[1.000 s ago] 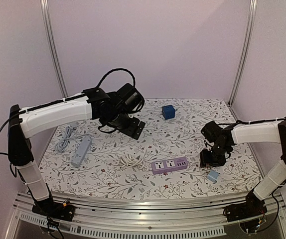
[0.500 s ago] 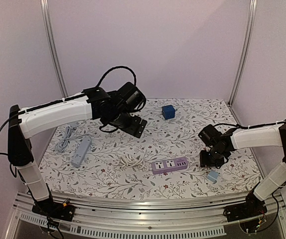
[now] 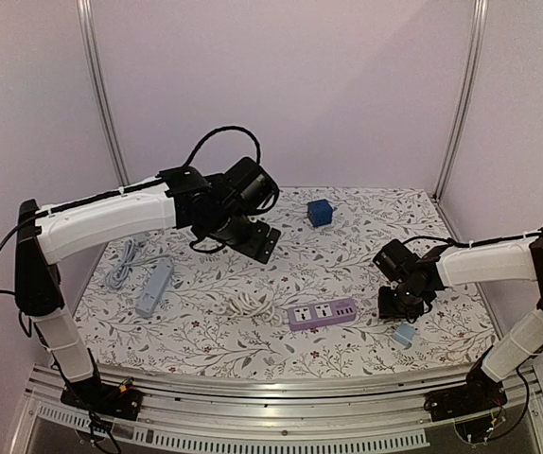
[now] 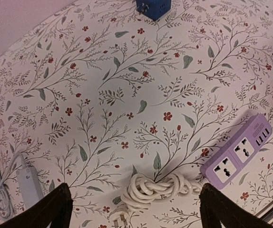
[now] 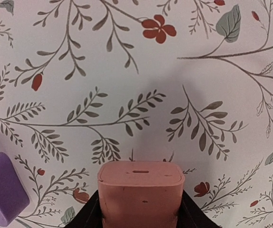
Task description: Insert the plug
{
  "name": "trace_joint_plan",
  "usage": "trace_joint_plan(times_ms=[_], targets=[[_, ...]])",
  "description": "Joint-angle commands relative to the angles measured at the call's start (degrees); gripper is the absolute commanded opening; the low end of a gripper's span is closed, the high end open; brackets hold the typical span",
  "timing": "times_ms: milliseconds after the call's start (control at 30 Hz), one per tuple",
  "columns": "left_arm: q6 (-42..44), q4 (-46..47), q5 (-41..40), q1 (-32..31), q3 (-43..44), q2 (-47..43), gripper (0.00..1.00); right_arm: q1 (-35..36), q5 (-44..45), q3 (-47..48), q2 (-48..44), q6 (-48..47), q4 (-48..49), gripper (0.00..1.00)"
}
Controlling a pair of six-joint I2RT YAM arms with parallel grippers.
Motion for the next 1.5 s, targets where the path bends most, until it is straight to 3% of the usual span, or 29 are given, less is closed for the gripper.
trace_joint_plan(times_ms=[0,267,500,733,967,1233,1467], targets=[[0.0,0.7,-0.4,-1.0,1.3,1.2,0.92,0.6,-0.9,-2.3,2.1,1.8,-3.5,0.43],[0.6,0.7,-0.2,-1.1,1.4,1.1,0.92,0.6,1.0,-1.1,-0.6,2.1,-5.0,0.26],[0.6,0.0,0.5,-1.1,2.3,-1.1,0.93,0.6,2.7,3.5,-6.7,-2.5,-5.1,0.18],[-2.6,-2.2,12.7,-0.8,7.1,-1.6,0.94,0.6,-0.7,9.6,-15.2,-15.8,0.2,0.11],[-6.5,-2.1,29.1,-0.6,11.8,1.8,0.94,1.1,-16.3,9.3,-21.5,-26.7,8.6,0.05],[-11.9,0.2,39.4,-0.7,14.8,5.5,0.91,7.9,-18.0,6.0,-25.2,-34.3,13.8,0.01],[-16.4,1.4,43.6,-0.7,16.6,7.8,0.87,11.1,-17.0,3.9,-28.1,-37.3,17.2,0.00]])
